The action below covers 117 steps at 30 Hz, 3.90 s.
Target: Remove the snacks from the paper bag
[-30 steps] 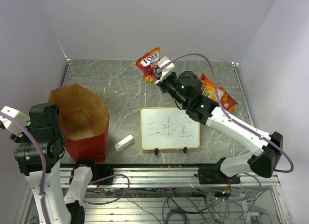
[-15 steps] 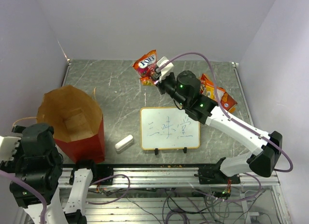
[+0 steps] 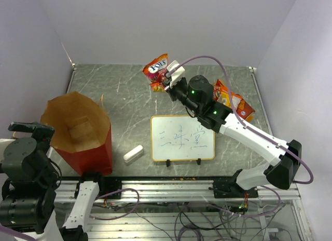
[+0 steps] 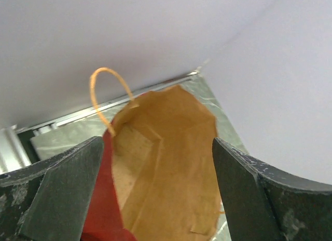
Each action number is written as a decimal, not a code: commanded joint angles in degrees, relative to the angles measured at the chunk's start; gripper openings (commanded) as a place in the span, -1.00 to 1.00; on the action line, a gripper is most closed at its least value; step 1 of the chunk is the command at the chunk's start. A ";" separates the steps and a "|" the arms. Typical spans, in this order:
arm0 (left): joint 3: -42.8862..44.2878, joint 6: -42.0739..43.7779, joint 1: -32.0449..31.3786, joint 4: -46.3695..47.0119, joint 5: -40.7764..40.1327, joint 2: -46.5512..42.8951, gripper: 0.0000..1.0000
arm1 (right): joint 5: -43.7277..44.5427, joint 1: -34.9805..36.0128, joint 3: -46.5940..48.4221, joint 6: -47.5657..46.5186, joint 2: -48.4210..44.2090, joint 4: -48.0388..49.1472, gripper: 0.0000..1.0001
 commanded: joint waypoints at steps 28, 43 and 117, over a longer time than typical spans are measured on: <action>2.72 20.63 -1.95 17.68 44.82 10.28 0.87 | 24.49 -42.54 -0.58 38.13 -3.69 -34.58 -1.00; 3.69 22.47 -1.97 12.69 55.26 13.65 0.87 | 4.95 -53.79 -13.87 33.36 -2.75 -21.36 -1.00; 14.50 14.34 -2.02 5.13 58.87 13.99 0.82 | -5.91 -24.13 20.35 46.79 -19.77 -50.27 1.00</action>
